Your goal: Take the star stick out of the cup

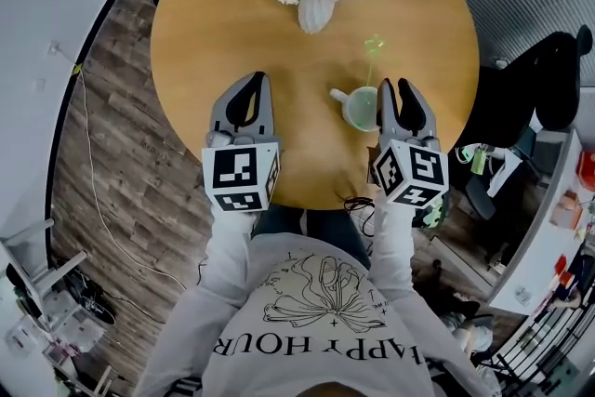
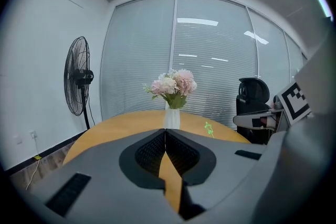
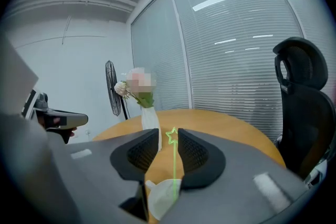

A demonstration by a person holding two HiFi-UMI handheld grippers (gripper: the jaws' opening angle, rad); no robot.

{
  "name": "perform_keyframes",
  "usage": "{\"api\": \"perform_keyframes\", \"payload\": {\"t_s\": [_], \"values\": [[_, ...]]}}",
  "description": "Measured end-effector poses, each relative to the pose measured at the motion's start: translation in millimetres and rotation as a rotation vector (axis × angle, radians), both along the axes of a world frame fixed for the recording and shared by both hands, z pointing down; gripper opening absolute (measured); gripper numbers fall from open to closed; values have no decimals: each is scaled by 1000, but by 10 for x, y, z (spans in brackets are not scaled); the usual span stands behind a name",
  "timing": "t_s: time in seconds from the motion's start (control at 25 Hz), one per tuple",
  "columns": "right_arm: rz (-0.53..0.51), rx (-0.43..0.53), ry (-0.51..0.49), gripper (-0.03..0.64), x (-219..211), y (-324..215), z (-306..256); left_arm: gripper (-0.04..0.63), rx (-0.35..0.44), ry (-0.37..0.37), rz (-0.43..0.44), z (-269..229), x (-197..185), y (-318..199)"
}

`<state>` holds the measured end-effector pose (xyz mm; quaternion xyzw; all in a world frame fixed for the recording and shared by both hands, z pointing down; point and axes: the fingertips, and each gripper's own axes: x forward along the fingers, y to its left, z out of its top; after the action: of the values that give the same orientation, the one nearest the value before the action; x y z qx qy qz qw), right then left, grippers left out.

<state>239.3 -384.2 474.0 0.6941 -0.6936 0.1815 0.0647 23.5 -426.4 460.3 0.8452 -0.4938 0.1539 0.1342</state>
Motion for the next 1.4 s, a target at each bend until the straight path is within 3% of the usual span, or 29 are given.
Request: {"api": "perform_keyframes", "payload": {"t_s": [1.12, 1.4], "values": [[-120, -206, -7, 133, 3, -334, 946, 6, -133, -59, -41, 738, 145, -26], [-143, -266, -10, 100, -31, -384, 1152, 7, -152, -65, -57, 852, 114, -25]]}}
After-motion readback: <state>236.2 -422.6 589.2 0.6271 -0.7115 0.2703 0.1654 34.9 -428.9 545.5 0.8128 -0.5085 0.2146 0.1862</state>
